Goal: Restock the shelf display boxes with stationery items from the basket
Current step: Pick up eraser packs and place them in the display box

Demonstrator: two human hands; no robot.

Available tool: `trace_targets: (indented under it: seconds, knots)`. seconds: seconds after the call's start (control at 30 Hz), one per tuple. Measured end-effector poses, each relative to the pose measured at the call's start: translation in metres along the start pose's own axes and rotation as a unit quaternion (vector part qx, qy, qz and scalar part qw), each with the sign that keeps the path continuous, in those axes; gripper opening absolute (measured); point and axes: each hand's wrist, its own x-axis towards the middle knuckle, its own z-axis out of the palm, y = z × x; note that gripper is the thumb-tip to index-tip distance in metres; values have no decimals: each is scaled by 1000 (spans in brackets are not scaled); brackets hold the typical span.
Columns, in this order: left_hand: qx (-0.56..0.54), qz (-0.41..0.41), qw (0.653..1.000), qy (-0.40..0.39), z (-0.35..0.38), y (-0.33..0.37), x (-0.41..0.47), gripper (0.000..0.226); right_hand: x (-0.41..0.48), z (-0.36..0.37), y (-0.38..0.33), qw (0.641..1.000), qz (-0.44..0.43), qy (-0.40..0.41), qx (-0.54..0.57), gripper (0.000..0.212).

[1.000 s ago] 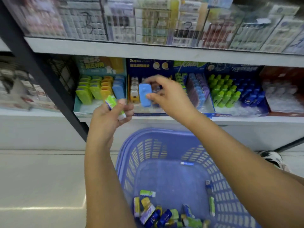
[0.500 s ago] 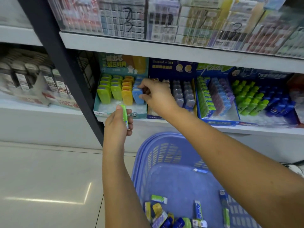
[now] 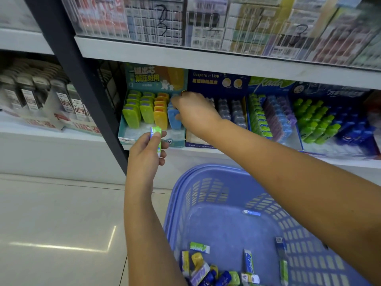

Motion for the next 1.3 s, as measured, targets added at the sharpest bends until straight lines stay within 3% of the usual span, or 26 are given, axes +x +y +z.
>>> trace_targets:
  seconds: [0.1, 0.27, 0.4, 0.6, 0.8, 0.93, 1.03, 1.2, 1.3]
  knots:
    - [-10, -5, 1000, 3, 1, 1, 0, 33, -1, 3, 3, 1000, 0, 6, 10, 7]
    - [-53, -40, 998, 9, 4, 2, 3, 39, -7, 24, 10, 995, -36, 63, -61, 29]
    - [-35, -25, 999, 11, 4, 0, 0, 34, 1, 26, 10, 996, -35, 84, 11, 28]
    - [-25, -20, 999, 15, 2, -2, 3, 31, 1, 20, 19, 996, -39, 36, 73, 38]
    - [-30, -7, 999, 9, 1, -4, 5, 29, 17, 11, 22, 997, -51, -28, 50, 34]
    - [-41, -14, 999, 3, -1, -4, 6, 31, 13, 27, 19, 988, -69, 9, 135, 34]
    - [-58, -31, 998, -4, -2, -4, 6, 38, 11, 44, 21, 990, -111, 34, 78, 37]
    - [-96, -80, 992, -19, -2, 6, 6, 32, 8, 45, 16, 991, -90, 57, 75, 39]
    - [-79, -21, 996, -43, 0, 5, -3, 20, -10, 34, 12, 987, -48, 65, 142, 43]
